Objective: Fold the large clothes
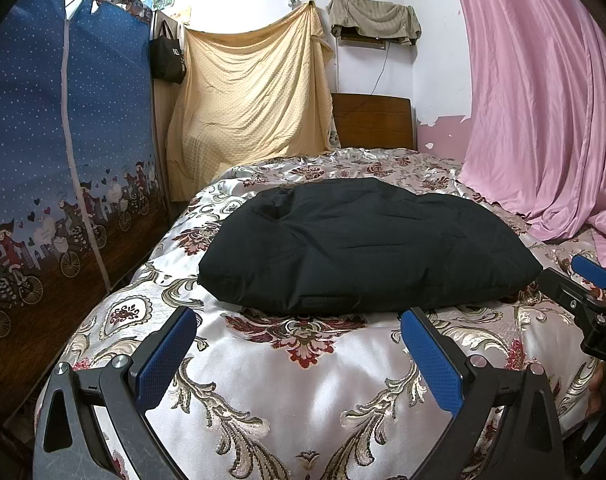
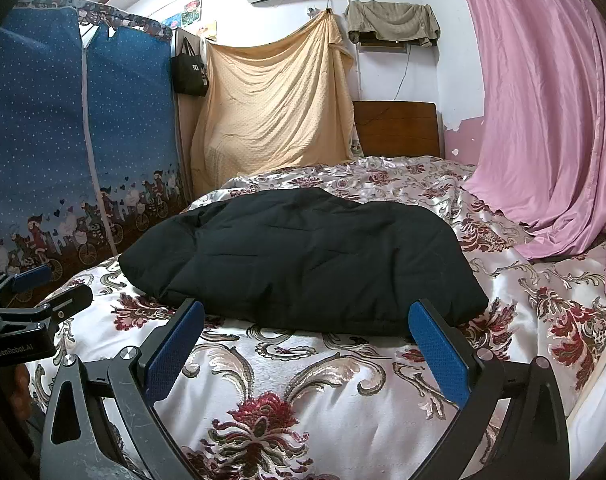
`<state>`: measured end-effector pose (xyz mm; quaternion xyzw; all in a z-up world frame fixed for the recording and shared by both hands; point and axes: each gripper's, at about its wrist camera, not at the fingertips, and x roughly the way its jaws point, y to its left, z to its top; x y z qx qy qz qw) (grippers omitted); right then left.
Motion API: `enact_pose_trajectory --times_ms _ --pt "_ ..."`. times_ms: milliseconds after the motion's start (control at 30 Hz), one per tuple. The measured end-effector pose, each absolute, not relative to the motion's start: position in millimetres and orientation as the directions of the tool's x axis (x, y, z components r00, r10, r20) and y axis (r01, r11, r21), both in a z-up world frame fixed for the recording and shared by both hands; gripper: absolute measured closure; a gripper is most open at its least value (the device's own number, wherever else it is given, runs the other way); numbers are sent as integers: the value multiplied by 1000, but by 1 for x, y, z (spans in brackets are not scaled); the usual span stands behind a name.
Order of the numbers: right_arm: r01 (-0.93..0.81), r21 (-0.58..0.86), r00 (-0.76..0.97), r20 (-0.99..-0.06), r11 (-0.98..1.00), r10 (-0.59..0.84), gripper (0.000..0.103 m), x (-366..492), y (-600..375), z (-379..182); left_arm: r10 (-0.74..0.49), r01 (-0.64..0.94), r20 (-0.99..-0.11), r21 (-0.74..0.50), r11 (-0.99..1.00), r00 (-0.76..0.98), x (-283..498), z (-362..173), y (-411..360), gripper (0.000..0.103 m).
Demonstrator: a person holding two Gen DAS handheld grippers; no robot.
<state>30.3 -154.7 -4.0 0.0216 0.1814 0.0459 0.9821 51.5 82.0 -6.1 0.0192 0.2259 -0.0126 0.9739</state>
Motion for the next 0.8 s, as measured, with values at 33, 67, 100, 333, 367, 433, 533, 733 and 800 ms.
enact_pose_trajectory --times_ms 33,67,100,333,367,433,533,733,800 --pt "-83 59 930 -354 995 98 2 30 -155 -4 -16 33 -441 32 999 898 51 -6 82 0" --pt "-84 59 930 -354 995 99 2 30 -155 -5 -15 33 -440 32 999 898 51 -6 82 0" --pt "-83 59 930 -354 995 98 2 30 -155 -4 -15 33 -440 32 999 898 51 -6 82 0" --pt "-82 60 930 -354 995 98 2 30 -154 -5 -16 33 -440 31 999 898 51 -6 82 0" --pt "-82 60 930 -354 995 98 2 30 -154 -5 -16 33 -440 31 999 898 51 -6 82 0" --pt "-82 59 930 -355 995 98 2 30 -154 -5 -16 33 -441 31 999 897 51 -6 82 0" --pt "-82 60 930 -355 995 98 2 30 -154 -4 -13 29 -442 29 999 897 50 -6 82 0" --pt "-86 61 929 -356 994 102 2 30 -153 -6 20 -6 -450 32 999 893 48 -7 83 0" --pt "-86 60 929 -356 994 102 2 30 -152 -7 23 -9 -451 33 999 892 48 -8 83 0"
